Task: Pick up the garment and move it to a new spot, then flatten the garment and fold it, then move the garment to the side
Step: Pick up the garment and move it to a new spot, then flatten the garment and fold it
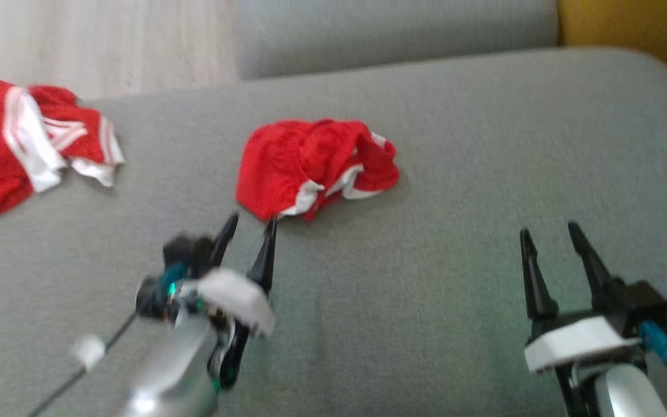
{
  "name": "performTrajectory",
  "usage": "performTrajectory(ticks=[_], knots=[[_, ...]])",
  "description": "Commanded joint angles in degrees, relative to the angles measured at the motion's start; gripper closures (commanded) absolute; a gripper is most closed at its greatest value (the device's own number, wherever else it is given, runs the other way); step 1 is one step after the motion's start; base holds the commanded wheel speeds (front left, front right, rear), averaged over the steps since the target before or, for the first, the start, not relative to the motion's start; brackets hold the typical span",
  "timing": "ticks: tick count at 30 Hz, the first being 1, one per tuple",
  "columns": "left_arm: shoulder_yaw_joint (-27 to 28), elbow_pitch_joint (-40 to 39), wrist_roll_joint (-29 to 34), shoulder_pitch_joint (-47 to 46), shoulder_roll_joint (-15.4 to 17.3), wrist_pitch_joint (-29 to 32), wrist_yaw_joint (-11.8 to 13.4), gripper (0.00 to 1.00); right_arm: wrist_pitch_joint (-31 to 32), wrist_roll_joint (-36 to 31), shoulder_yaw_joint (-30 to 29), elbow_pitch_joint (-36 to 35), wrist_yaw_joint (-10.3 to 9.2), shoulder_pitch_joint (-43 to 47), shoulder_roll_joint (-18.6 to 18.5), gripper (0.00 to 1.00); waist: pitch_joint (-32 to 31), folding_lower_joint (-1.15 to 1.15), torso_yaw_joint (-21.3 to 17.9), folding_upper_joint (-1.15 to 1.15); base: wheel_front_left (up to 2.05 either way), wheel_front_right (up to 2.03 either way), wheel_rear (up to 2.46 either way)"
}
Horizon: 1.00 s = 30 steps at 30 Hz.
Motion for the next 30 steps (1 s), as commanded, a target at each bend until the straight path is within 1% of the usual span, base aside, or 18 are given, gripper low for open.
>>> performTrajectory(ticks=[1,6,10,13,14,15,18,22,25,30], knots=[[2.55,-2.25,-0.45,-0.78,1.83,-0.99,0.62,0.00,0.43,-0.21,1.05,-2.22,0.43,-0.73,-0.23,0.00,-3.24,0.01,2.38,0.00,0.00,0.00,0.00],[4.68,-8.06,-0.87,7.32,4.77,-2.73,3.25,0.00,1.14,-0.05,0.70,-3.64,0.43,2.68,-0.23,0.00,-5.34,0.01,4.07,0.00,0.00,0.00,0.00],[6.22,-14.36,-0.38,14.48,8.05,-3.20,5.51,0.00,1.49,0.59,1.06,-4.30,0.43,4.90,-0.23,0.00,-6.37,0.01,4.67,0.00,0.00,0.00,0.00],[7.94,-19.81,0.44,19.84,10.62,-3.38,7.53,0.00,1.42,1.12,1.35,-4.31,0.43,5.99,-0.23,0.00,-7.07,0.01,4.93,0.00,0.00,0.00,0.00],[9.37,-23.75,1.12,23.25,12.05,-3.43,8.88,0.00,1.32,1.42,1.36,-4.29,0.43,6.53,-0.23,0.00,-7.34,0.01,5.12,0.00,0.00,0.00,0.00],[10.14,-25.70,1.33,24.88,12.50,-3.44,9.34,0.00,1.28,1.55,1.35,-4.27,0.43,6.73,-0.23,0.00,-7.43,0.01,5.23,0.00,0.00,0.00,0.00],[11.71,-30.84,1.89,29.15,13.20,-3.46,10.76,0.00,1.12,1.77,1.33,-3.87,0.43,7.13,-0.23,0.00,-7.65,0.01,5.51,0.00,0.00,0.00,0.00],[12.81,-33.95,2.34,31.61,13.40,-3.46,11.64,0.00,1.05,1.93,1.46,-3.31,0.43,7.37,-0.23,0.00,-7.81,0.01,5.75,0.00,0.00,0.00,0.00],[12.93,-35.46,2.81,32.94,13.27,-3.47,12.27,0.00,1.00,2.03,1.76,-2.54,0.43,7.38,-0.23,0.00,-7.79,0.01,5.80,0.00,0.00,0.00,0.00],[12.34,-36.01,2.82,33.91,13.39,-2.95,12.52,0.00,0.95,2.16,2.53,-1.23,0.43,7.11,-0.22,0.00,-7.73,0.01,5.65,0.00,0.00,0.00,0.00]])
